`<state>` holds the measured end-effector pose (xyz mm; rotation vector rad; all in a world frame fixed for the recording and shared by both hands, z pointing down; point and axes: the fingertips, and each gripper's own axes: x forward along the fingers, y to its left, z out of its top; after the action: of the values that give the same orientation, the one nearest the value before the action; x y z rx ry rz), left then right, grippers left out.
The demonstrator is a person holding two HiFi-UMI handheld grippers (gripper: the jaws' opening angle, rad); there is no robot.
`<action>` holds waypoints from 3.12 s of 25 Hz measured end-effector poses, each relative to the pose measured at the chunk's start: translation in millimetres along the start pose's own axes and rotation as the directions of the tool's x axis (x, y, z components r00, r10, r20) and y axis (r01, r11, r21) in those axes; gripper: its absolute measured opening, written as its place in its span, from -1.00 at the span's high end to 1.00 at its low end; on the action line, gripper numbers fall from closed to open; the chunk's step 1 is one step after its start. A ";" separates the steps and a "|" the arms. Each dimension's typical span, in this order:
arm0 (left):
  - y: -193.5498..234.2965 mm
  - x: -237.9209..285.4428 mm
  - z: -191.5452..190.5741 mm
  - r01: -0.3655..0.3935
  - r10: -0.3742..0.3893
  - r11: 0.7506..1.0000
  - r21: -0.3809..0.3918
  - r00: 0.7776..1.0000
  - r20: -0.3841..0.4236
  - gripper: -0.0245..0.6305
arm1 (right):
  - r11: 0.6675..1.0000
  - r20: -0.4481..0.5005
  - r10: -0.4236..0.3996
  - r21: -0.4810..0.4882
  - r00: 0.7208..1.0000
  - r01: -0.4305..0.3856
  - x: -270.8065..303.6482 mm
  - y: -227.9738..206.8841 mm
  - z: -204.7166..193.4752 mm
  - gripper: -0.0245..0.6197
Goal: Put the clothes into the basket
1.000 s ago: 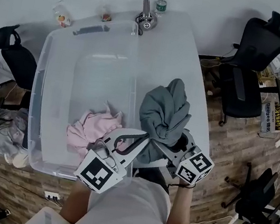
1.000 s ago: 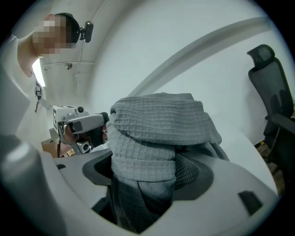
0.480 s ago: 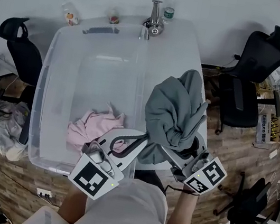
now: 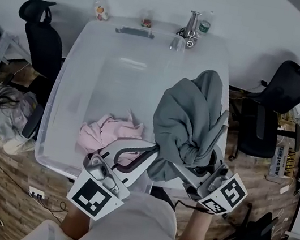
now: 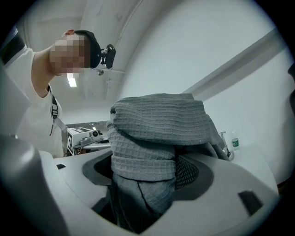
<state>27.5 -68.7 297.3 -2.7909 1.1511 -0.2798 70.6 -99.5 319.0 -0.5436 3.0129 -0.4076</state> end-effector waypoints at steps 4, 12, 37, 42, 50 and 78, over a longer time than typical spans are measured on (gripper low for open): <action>12.4 -23.8 0.5 -0.081 0.081 0.997 -0.012 0.997 0.011 0.91 | 0.995 -0.025 0.094 -0.011 0.995 -0.094 27.0 19.5 2.6 -0.13; 36.7 -72.4 -8.4 -0.243 0.243 0.969 -0.042 0.970 -0.006 0.91 | 0.969 -0.098 0.244 -0.012 0.965 -0.247 74.6 51.4 -5.0 -0.13; 51.9 -208.4 -81.4 -0.595 0.571 0.784 -0.177 0.803 -0.173 0.91 | 0.882 -0.533 0.413 0.033 0.738 -0.470 163.1 127.4 -126.8 -0.13; 50.1 -220.3 -93.5 -0.627 0.595 0.750 -0.212 0.779 -0.200 0.91 | 0.869 -0.594 0.416 0.038 0.688 -0.493 172.5 134.7 -146.2 -0.13; 54.9 -238.7 -116.5 -0.653 0.614 0.716 -0.247 0.757 -0.224 0.91 | 0.852 -0.722 0.382 0.034 0.576 -0.522 186.6 138.6 -198.1 -0.14; 59.7 -254.8 -137.3 -0.699 0.645 0.663 -0.267 0.715 -0.271 0.91 | 0.726 -0.963 0.084 -0.117 0.256 -0.677 171.9 125.5 -295.7 -0.17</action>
<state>-219.8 65.1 388.7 -2.3582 2.3832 -0.2245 -161.6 26.9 569.6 0.9266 4.1505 0.3645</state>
